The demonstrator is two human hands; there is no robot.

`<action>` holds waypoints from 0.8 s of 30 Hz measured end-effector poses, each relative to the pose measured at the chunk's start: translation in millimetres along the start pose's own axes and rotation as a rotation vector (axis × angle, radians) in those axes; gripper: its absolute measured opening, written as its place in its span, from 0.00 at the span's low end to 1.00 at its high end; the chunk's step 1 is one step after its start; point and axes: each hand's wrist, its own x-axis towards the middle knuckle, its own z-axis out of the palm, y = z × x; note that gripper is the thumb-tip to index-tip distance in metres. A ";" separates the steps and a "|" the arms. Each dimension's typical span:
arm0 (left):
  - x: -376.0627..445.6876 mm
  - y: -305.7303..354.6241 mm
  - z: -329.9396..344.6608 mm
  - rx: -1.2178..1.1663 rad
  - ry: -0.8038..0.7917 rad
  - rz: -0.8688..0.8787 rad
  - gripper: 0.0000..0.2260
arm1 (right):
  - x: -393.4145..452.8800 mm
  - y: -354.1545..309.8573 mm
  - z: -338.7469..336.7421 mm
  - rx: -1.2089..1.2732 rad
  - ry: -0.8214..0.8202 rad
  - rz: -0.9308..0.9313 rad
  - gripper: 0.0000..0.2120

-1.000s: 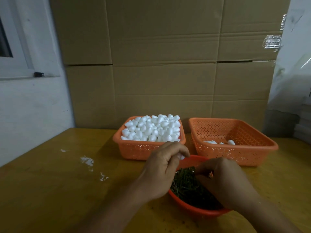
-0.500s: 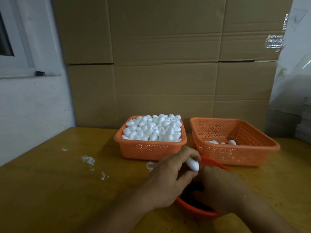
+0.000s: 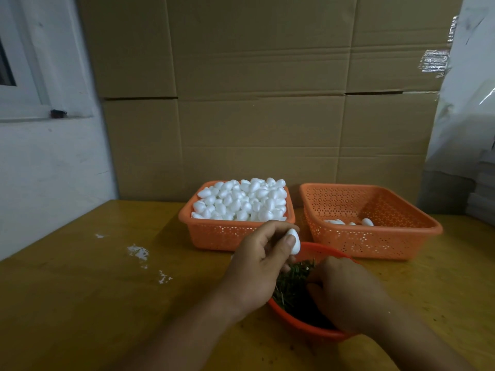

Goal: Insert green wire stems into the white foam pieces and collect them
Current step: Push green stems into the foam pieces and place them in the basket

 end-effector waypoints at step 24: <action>3.5 15.2 -5.3 -0.649 0.094 -0.471 0.13 | -16.1 -8.8 -17.5 0.966 0.398 -0.239 0.07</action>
